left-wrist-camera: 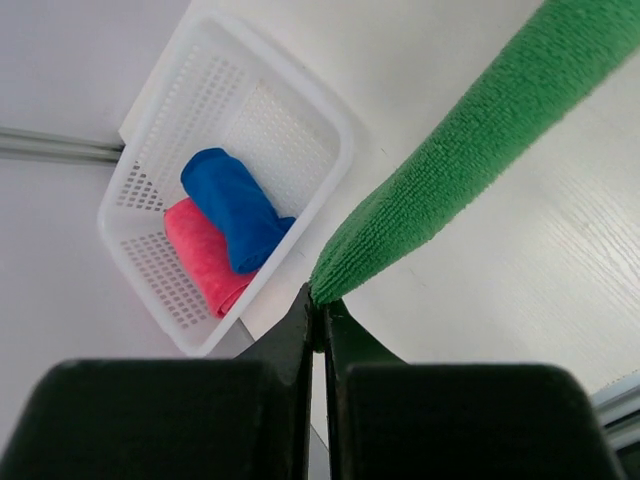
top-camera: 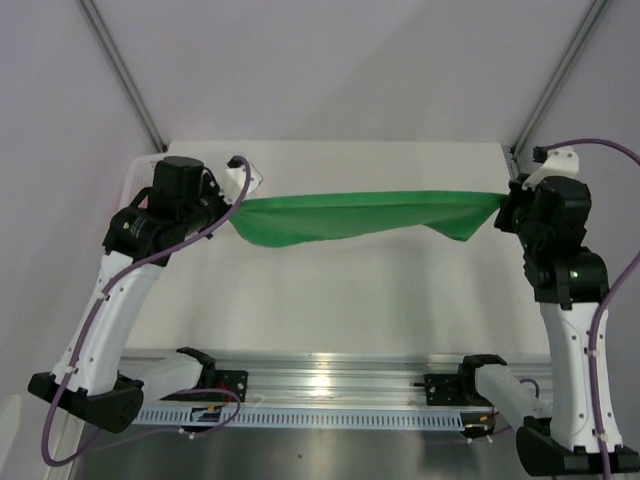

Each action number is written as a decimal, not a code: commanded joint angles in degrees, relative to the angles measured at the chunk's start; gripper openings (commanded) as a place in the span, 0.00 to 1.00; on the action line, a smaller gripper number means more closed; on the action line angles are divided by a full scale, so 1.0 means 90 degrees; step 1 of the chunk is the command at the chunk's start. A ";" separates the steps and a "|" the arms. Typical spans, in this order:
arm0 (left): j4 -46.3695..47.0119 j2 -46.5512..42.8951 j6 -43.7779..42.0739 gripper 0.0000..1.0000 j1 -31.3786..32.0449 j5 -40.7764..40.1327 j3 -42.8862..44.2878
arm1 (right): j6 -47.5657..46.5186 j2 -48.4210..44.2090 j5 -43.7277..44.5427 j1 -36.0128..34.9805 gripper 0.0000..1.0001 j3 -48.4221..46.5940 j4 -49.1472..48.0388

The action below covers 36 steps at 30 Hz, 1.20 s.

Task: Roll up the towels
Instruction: Flatten the towel

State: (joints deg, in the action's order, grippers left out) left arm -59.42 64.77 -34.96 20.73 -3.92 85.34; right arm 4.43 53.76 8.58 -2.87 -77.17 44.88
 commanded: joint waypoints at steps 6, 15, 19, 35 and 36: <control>-0.1092 -0.0644 -0.0188 0.01 -0.0077 -0.0025 0.0693 | -0.0443 -0.0465 0.0551 0.0026 0.00 -0.1434 0.1476; -0.1435 -0.0362 0.0066 0.01 -0.0077 0.0611 0.0802 | -0.0189 0.0032 -0.0093 0.0026 0.00 -0.1730 0.2904; -0.0842 0.0417 -0.0139 0.01 -0.0252 0.0991 0.0023 | -0.0345 0.0714 -0.0356 0.0036 0.00 -0.0454 0.2301; 0.1357 0.3652 0.0164 0.01 -0.0477 0.0554 -0.0039 | -0.0462 0.4222 -0.0621 0.0261 0.00 0.0332 -0.1256; 0.1455 0.3759 0.0154 0.01 -0.0477 0.0485 -0.0097 | -0.0462 0.4271 -0.0602 0.0261 0.00 0.0361 -0.1353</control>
State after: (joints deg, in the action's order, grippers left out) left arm -51.83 97.30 -34.63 17.10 3.20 83.05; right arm 1.19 91.33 0.89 -0.82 -71.50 39.66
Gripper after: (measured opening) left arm 0.013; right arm 0.009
